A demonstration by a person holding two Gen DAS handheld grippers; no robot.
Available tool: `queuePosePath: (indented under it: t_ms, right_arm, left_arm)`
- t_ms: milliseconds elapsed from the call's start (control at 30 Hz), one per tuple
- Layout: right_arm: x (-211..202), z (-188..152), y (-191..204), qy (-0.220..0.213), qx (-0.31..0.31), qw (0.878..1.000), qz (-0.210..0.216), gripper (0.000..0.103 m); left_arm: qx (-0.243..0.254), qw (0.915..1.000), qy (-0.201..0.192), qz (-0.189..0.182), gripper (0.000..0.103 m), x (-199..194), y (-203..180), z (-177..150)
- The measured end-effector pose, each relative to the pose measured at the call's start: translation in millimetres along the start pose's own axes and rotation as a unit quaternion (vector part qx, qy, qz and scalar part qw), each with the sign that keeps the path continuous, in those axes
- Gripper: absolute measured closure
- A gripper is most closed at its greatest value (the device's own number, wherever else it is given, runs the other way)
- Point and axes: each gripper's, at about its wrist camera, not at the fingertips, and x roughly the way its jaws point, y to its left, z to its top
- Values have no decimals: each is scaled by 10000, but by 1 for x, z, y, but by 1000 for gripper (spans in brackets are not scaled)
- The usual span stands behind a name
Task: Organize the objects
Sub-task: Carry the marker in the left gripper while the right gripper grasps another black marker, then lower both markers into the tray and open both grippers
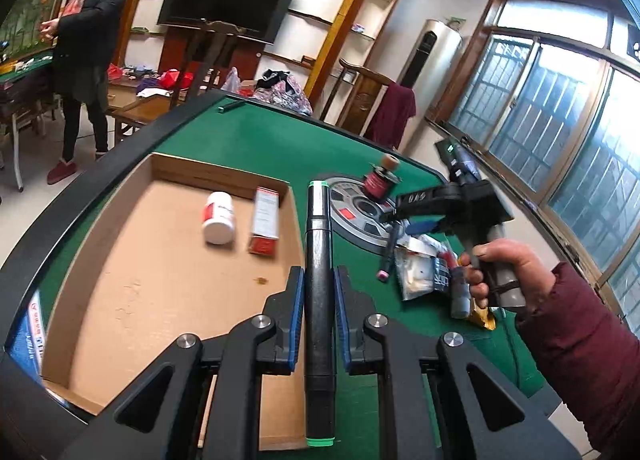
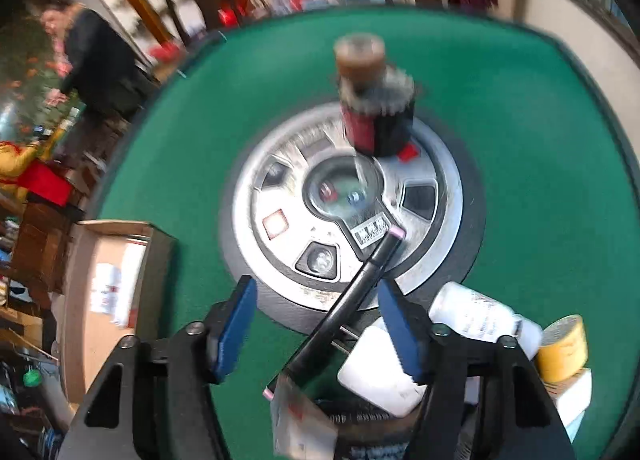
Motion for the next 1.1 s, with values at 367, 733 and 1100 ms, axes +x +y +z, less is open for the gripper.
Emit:
queuePosePath:
  t_ms: [367, 733, 1100]
  right_arm:
    - [34, -21, 50, 305, -818, 9942, -623, 57]
    - [14, -67, 51, -346, -931, 9935, -552, 87]
    - [-37, -98, 26, -807, -169, 9916, 997, 86]
  left_arm:
    - [-284, 9995, 61, -142, 89, 5, 24, -4]
    - [-171, 9998, -60, 79, 89, -6, 23, -5]
    - [-71, 9991, -218, 349, 89, -35, 28, 11]
